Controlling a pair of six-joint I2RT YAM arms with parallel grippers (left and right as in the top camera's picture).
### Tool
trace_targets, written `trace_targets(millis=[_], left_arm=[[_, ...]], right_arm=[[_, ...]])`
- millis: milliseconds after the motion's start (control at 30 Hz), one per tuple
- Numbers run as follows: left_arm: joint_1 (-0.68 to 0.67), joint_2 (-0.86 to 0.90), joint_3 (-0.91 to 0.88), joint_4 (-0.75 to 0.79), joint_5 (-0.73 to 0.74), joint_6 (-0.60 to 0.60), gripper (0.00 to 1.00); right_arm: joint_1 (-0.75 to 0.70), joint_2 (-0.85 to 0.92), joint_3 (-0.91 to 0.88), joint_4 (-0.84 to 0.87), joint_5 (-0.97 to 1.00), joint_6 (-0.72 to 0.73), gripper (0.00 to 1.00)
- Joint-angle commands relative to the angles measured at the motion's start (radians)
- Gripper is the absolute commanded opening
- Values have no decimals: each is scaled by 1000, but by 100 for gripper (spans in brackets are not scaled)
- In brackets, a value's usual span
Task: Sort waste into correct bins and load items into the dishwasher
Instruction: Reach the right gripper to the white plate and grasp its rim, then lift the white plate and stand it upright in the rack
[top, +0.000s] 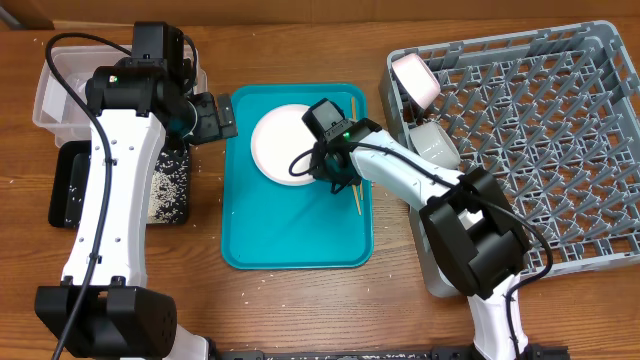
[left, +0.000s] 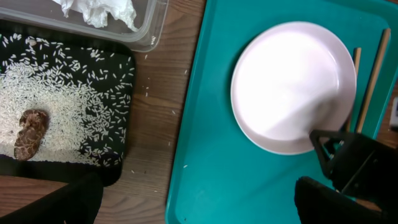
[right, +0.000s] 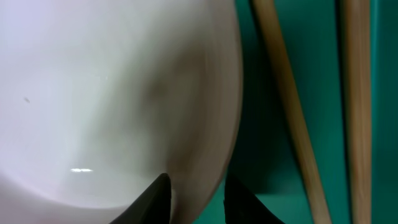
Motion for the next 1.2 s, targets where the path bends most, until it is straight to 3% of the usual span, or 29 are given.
trace_targets(millis=[0, 533, 633, 733, 900, 1167], left_arm=[[2, -5, 18, 1, 7, 11, 100], [2, -5, 18, 1, 7, 11, 100], [2, -5, 18, 1, 7, 11, 100], [2, -5, 18, 1, 7, 11, 100], [2, -5, 18, 1, 7, 11, 100], [2, -5, 18, 1, 7, 11, 100]], right_arm=[[29, 32, -28, -85, -72, -6, 31], [21, 32, -28, 27, 127, -6, 28], [21, 32, -28, 68, 153, -6, 21], [21, 32, -28, 68, 153, -6, 5], [21, 29, -26, 43, 148, -9, 4], [-6, -126, 127, -156, 120, -243, 4]])
